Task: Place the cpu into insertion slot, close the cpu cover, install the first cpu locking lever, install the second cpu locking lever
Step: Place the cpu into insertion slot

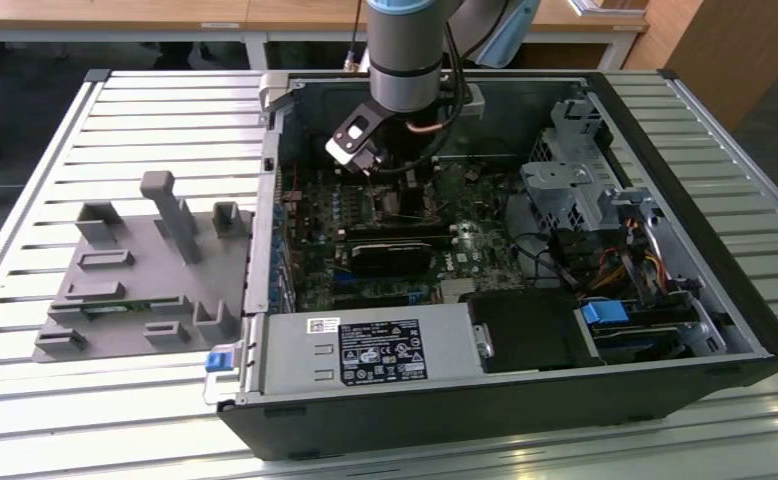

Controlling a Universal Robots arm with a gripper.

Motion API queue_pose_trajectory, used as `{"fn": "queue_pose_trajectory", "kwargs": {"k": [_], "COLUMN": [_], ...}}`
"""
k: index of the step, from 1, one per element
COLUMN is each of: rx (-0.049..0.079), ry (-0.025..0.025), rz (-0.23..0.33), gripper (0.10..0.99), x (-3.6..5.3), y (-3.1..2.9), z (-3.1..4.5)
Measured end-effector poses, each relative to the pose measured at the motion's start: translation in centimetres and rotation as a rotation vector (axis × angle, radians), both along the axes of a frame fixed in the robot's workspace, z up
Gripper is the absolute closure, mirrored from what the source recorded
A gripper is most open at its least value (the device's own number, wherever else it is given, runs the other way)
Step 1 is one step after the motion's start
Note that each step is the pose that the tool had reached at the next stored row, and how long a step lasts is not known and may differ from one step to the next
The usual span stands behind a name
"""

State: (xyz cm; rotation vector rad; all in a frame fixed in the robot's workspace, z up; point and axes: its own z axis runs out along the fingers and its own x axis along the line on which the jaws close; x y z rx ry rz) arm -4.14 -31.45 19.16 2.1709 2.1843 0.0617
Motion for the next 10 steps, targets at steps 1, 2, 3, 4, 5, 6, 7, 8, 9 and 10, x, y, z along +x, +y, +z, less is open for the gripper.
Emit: {"fn": "queue_pose_trajectory", "kwargs": {"k": [1,2,3,4,5,6,7,8,9,10], "rx": [0.000,0.000,0.000,0.000,0.000,0.000,0.000,0.000,0.000,0.000], "ry": [0.0000,0.0001,0.0002,0.0001,0.0001,0.0002,0.0002,0.0002,0.0001,0.0001], "rz": [0.000,0.000,0.000,0.000,-0.001,-0.001,-0.001,-0.001,-0.001,-0.001], "gripper": [0.467,0.467,0.467,0.467,0.467,0.467,0.467,0.467,0.467,0.467], "x": [0.00,0.00,-0.01,0.00,0.00,-0.01,0.00,-0.01,-0.01,-0.01], "y": [0.03,0.06,0.10,0.13,0.17,0.19,0.19,0.19,0.20,0.20], "z": [0.00,0.01,0.01,0.01,0.01,0.01,0.01,0.01,0.01,0.02]}}
